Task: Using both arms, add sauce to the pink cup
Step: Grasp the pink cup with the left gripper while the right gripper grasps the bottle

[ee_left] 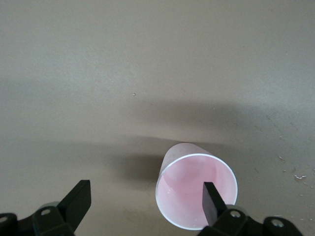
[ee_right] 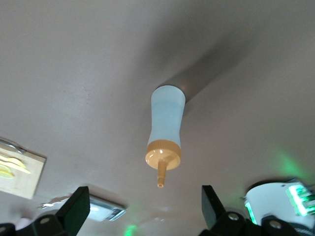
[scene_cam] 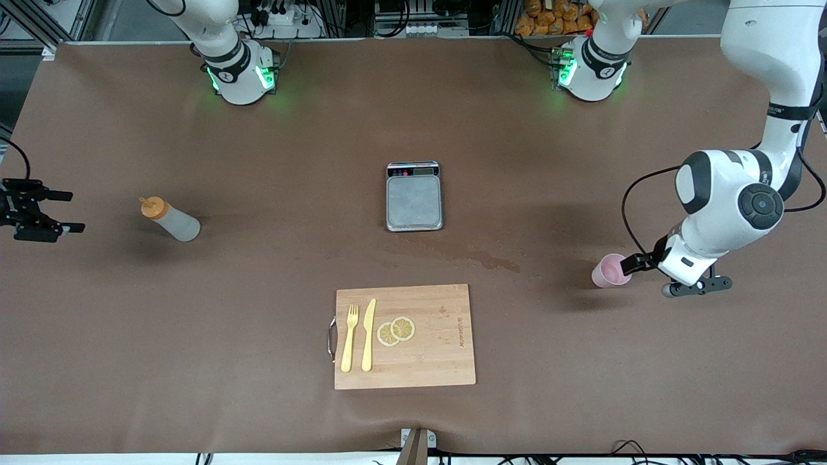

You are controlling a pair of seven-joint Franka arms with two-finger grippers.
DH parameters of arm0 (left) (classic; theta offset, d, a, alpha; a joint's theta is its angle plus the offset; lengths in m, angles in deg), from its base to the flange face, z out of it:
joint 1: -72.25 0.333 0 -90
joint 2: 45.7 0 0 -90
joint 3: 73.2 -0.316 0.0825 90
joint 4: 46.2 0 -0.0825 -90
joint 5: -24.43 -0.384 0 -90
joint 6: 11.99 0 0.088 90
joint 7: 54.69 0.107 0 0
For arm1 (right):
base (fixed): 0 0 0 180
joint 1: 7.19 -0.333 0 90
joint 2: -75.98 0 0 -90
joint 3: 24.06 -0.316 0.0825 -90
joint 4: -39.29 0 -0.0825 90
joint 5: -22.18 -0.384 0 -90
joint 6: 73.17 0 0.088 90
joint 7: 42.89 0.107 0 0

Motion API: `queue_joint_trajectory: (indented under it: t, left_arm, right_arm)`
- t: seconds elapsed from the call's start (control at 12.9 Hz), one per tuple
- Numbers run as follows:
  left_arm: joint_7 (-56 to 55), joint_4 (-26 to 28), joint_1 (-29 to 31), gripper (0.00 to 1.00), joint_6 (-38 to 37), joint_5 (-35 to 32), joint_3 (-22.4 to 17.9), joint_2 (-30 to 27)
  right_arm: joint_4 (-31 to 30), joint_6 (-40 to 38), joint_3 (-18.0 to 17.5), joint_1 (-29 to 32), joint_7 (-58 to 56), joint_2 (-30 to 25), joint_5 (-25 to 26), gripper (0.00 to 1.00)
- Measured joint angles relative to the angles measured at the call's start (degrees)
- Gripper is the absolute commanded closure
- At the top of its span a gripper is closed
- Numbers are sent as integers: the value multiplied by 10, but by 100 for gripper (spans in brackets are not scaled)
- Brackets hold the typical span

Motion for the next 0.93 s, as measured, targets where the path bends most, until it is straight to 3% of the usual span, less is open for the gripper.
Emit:
queue_joint_trajectory:
  t: [0.15, 0.54, 0.7, 0.93]
  left_arm:
    - [0, 0, 0, 2, 6, 0, 0, 12]
    - [0, -1, -1, 27, 10, 0, 1, 26]
    - [0, -1, -2, 43, 10, 0, 2, 30]
    - [0, -1, -4, 86, 10, 0, 2, 33]
  right_arm:
    - [-1, -16, 0, 21, 6, 39, -37, 0]
    - [-3, -51, 0, 52, 22, 137, -132, 0]
    - [-3, -54, 0, 58, 25, 159, -140, 0]
    - [-2, -57, 0, 59, 29, 177, -143, 0]
